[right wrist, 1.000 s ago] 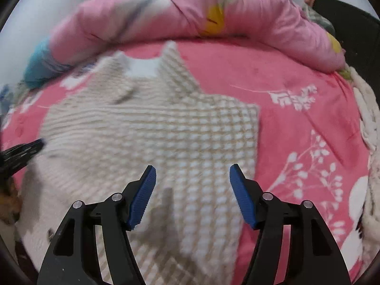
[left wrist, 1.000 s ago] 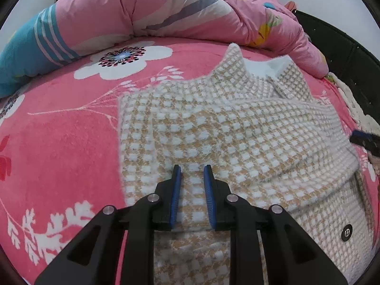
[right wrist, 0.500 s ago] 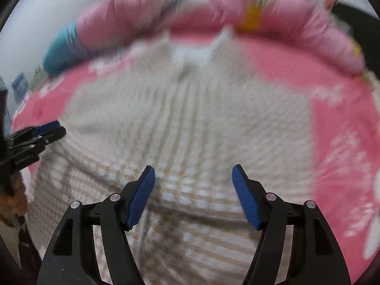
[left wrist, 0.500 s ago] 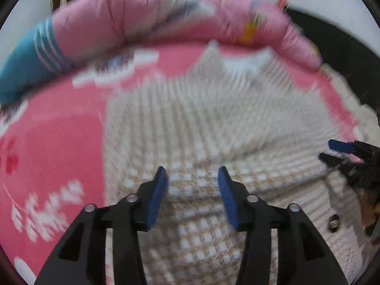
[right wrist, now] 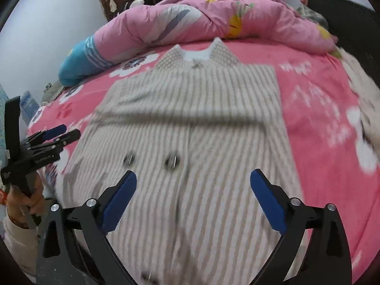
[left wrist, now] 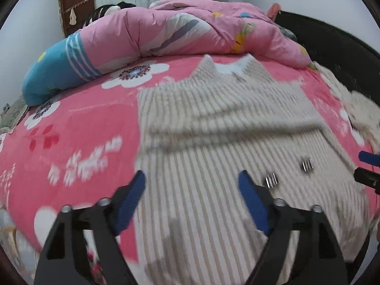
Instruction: Fold large clothes
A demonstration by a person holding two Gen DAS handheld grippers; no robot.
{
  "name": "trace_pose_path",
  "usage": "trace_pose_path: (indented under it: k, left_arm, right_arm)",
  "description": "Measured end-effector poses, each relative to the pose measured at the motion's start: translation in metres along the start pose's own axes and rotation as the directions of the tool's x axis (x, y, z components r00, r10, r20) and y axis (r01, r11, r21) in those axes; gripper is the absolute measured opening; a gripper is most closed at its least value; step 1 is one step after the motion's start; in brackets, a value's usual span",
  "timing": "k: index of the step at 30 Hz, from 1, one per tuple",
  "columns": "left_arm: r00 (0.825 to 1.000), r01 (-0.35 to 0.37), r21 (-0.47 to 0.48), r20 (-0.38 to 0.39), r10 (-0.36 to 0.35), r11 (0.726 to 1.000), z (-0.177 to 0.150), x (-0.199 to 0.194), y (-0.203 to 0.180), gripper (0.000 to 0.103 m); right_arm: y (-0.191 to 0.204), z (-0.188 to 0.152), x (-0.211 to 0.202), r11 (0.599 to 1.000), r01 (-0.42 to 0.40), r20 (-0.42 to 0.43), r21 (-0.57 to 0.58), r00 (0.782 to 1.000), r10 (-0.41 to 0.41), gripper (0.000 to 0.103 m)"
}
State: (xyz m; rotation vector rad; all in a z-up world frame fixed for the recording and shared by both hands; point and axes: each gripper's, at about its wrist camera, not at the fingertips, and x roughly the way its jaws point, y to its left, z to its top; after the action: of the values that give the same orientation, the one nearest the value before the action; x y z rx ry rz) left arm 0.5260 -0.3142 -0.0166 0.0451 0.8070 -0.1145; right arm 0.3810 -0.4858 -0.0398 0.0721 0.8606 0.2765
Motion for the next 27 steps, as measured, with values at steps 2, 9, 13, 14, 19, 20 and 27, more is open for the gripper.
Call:
trace_pose_path:
  k: [2,9,13,14,19,20,27]
  left_arm:
    - [1.000,0.008,0.011,-0.022,-0.007,1.000,-0.041,-0.014,-0.002,0.088]
    - [0.998,-0.039,0.008,-0.049,0.039,0.999,-0.123,-0.005,0.000,0.097]
    - [0.998,-0.039,-0.016,-0.050,0.038,0.999,-0.126,-0.007,0.005,0.098]
    - [0.998,-0.037,-0.015,-0.053,0.036,0.999,-0.126,-0.008,0.007,0.098]
    - [0.996,-0.039,-0.008,-0.075,0.038,0.999,-0.125,-0.008,0.006,0.098]
    - [0.997,-0.037,-0.009,-0.075,0.036,0.999,-0.125,-0.007,0.006,0.098]
    - [0.997,-0.020,-0.024,-0.068,0.019,1.000,-0.132,-0.015,0.015,0.098]
  right_arm:
    - [0.001,-0.028,-0.006,0.999,0.019,-0.012,0.026,1.000,-0.019,0.095]
    - [0.007,-0.073,0.029,0.982,0.190,-0.064,-0.012,0.980,-0.190,0.095]
    - [0.009,-0.071,0.026,0.980,0.200,-0.087,0.021,0.976,-0.197,0.095]
    - [0.007,-0.072,0.025,0.981,0.192,-0.085,0.035,0.978,-0.188,0.095]
    - [0.002,-0.079,0.020,0.985,0.168,-0.068,0.033,0.984,-0.166,0.095]
    - [0.005,-0.086,0.017,0.985,0.167,-0.063,0.032,0.984,-0.165,0.095]
    - [0.004,-0.092,0.015,0.984,0.170,-0.057,0.045,0.984,-0.168,0.095]
